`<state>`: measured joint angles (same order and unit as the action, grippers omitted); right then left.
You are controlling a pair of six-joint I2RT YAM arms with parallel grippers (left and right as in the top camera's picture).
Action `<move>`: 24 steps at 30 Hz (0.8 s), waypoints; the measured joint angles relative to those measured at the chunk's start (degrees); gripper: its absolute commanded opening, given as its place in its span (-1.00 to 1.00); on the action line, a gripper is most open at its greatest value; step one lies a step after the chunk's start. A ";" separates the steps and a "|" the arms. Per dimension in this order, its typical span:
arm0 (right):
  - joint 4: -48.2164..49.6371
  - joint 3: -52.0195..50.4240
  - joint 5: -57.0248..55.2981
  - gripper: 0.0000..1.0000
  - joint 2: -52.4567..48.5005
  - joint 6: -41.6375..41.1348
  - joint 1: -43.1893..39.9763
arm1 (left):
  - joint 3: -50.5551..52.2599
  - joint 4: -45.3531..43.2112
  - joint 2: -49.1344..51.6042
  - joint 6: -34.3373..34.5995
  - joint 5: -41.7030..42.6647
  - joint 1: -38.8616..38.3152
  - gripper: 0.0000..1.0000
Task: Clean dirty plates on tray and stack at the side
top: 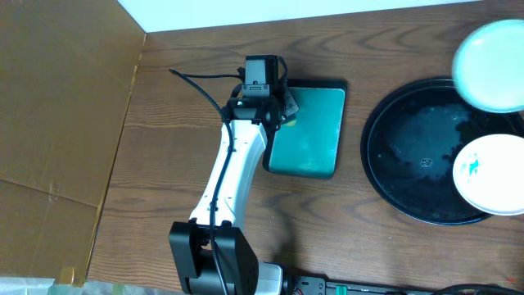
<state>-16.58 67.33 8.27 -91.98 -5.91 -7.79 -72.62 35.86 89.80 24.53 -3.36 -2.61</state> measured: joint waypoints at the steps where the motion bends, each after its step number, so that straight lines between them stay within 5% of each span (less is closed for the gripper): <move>1: -0.94 0.00 2.10 -0.97 0.00 -2.12 -4.48 | 0.00 0.02 0.00 0.00 0.02 0.00 -0.86; 9: -6.80 0.00 2.08 -0.97 -0.66 -9.46 -19.39 | 0.00 0.02 0.00 0.00 0.00 0.00 -0.86; 19: -6.27 0.00 -8.33 -0.97 -4.74 -13.92 -22.58 | 0.00 0.02 0.00 0.00 0.00 0.00 -0.85; 20: -6.08 0.00 -8.66 -0.93 -5.97 -14.05 -22.58 | 0.00 0.02 0.00 0.00 0.00 0.00 -0.86; 24: -4.52 -0.02 -9.64 -0.14 -11.17 -14.51 -22.58 | 0.00 0.02 0.00 0.00 0.02 0.00 -0.86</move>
<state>-21.10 67.31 -1.37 -103.15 -20.43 -30.37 -72.62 35.88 89.80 24.53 -3.33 -2.61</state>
